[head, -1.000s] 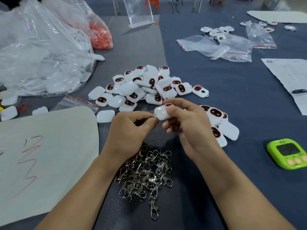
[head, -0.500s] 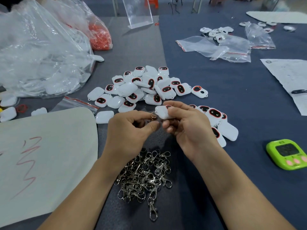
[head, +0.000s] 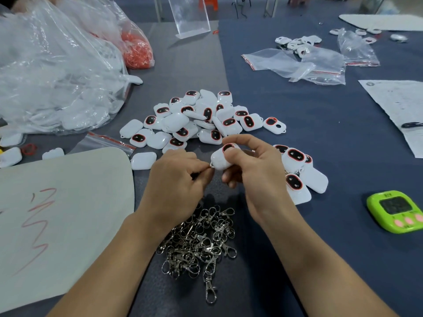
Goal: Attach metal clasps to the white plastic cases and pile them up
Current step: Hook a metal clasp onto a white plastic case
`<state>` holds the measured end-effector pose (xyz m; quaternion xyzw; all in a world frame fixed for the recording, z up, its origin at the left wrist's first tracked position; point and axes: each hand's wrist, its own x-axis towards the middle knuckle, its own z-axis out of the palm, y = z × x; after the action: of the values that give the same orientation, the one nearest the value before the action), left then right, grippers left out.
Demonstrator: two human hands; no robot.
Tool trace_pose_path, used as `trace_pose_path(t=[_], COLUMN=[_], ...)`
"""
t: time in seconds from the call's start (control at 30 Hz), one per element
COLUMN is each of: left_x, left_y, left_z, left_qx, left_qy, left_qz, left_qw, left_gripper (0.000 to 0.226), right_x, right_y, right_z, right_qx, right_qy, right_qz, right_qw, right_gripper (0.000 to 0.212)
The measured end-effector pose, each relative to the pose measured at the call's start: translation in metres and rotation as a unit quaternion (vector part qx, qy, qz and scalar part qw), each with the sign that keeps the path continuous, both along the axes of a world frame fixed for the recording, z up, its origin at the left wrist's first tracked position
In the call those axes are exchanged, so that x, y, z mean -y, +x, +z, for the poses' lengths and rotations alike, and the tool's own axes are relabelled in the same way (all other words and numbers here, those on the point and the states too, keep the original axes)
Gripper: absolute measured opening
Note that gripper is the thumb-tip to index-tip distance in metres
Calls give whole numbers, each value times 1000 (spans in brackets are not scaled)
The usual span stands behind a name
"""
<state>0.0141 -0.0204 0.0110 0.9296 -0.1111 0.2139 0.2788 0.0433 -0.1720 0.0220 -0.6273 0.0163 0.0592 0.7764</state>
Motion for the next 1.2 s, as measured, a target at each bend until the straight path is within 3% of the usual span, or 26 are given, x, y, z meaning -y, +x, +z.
trace_pose_path(t=[0.07,0.13,0.27,0.43,0.5,0.67,0.8,0.87,0.97,1.07,1.2], left_x=[-3,-2,4,12,10,1,-2,2,4,4,2], left_y=[1,-2,-3,-1,0,-1,-2,-3,-1,2,2], left_z=[0,-2,-2,1,-1,-5,-7,-6,-7,-7,-8], left_qx=[21,13,-75,-111,-104,-29,26,27,-26,-55,-90], left_qy=[48,24,-230,-381,-373,-136,9,-26,-205,-314,-341], left_qz=[2,20,16,6,19,20,35,52,62,38,-2], left_qw=[999,999,970,918,922,990,999,998,976,947,936], left_gripper=[20,20,17,11,9,18,17,13,17,22,15], right_x=[-2,-1,2,6,6,4,2,5,10,12,13], right_y=[-2,0,4,5,5,3,2,3,6,7,8], right_z=[0,2,6,8,8,4,3,4,7,8,8], right_qx=[29,4,-84,-107,-105,-53,5,7,-17,-38,-65], right_qy=[-28,6,104,111,103,59,-22,-36,-23,-12,15], right_qz=[5,5,18,32,32,27,29,32,39,40,29], right_qw=[999,1000,991,988,989,997,999,999,999,998,997], right_gripper=[19,19,20,22,21,20,19,20,19,17,17])
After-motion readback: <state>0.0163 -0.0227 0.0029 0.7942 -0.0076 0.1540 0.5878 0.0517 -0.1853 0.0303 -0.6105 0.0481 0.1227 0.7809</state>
